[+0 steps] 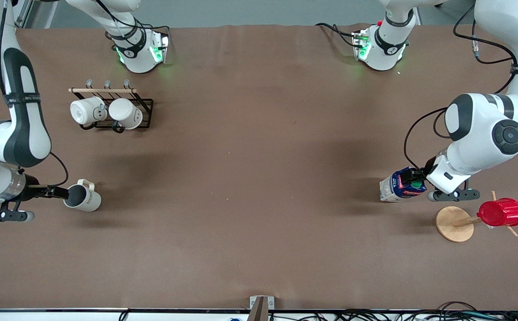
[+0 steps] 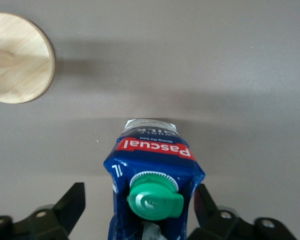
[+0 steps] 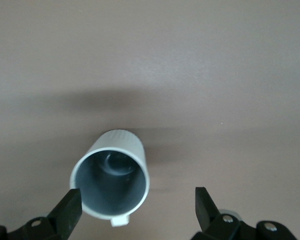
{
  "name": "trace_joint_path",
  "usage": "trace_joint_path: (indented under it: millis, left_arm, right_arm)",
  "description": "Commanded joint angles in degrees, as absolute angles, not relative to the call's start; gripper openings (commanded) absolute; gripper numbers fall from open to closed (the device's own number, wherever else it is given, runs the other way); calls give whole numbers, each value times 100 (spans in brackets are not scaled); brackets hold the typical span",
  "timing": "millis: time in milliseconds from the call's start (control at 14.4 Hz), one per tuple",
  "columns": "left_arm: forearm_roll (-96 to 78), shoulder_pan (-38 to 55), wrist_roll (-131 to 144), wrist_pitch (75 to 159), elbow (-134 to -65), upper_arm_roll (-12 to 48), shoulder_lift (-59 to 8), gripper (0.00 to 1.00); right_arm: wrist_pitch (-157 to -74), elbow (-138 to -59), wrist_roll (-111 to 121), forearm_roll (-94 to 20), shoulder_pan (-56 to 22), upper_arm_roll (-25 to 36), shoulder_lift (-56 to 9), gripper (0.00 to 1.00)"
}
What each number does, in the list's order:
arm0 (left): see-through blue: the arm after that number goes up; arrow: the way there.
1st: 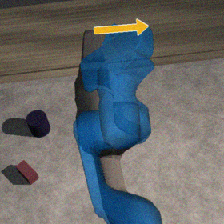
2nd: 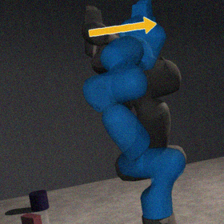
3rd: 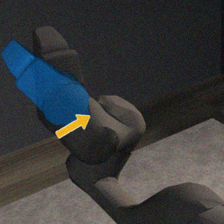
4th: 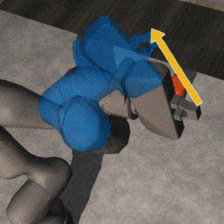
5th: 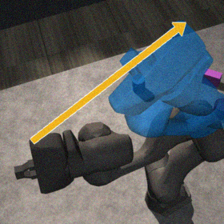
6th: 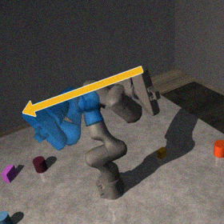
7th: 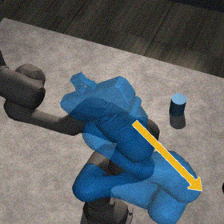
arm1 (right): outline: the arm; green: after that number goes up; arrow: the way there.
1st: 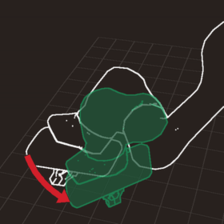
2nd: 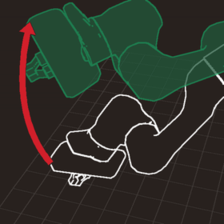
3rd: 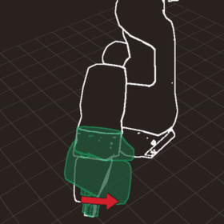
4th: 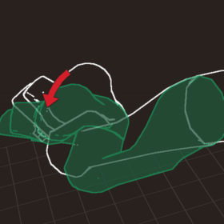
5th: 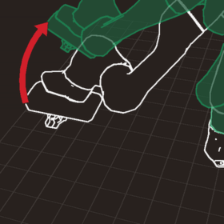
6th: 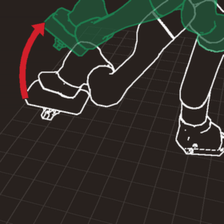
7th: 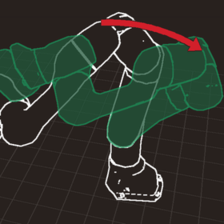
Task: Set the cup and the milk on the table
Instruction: 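Grasp the milk carton with the left gripper while the right gripper grasps the mug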
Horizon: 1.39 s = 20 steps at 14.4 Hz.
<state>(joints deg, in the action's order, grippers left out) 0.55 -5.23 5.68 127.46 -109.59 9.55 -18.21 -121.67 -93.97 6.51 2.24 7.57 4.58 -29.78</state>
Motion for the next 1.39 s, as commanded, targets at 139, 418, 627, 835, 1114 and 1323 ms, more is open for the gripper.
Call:
trace_joint_path:
  millis: [139, 418, 627, 835, 1114, 1323]
  left_arm:
    - [-18, -510, 580, 12806, -10916, 1019, -1846, 65]
    - [-35, -483, 642, 12806, -10898, 1037, -1854, 46]
    - [-35, -413, 633, 12797, -10881, 1037, -1846, 24]
    - [-26, -413, 615, 12753, -10863, 1046, -1828, 21]
    - [-35, -413, 772, 12709, -10776, 1283, -1775, 22]
    - [-9, -404, 1036, 12674, -10714, 1433, -1767, 21]
  right_arm:
    - [-12595, -9422, 729, 211, 940, 360, -3418, 100]
    - [-12630, -9667, 729, 89, 923, 352, -3437, 97]
    - [-12639, -9756, 729, 44, 923, 352, -3454, 93]
    - [-12639, -9782, 729, 44, 905, 343, -3454, 77]
    - [-12639, -9782, 729, 44, 888, 352, -3454, 48]
    - [-12639, -9800, 729, 44, 888, 343, -3454, 32]
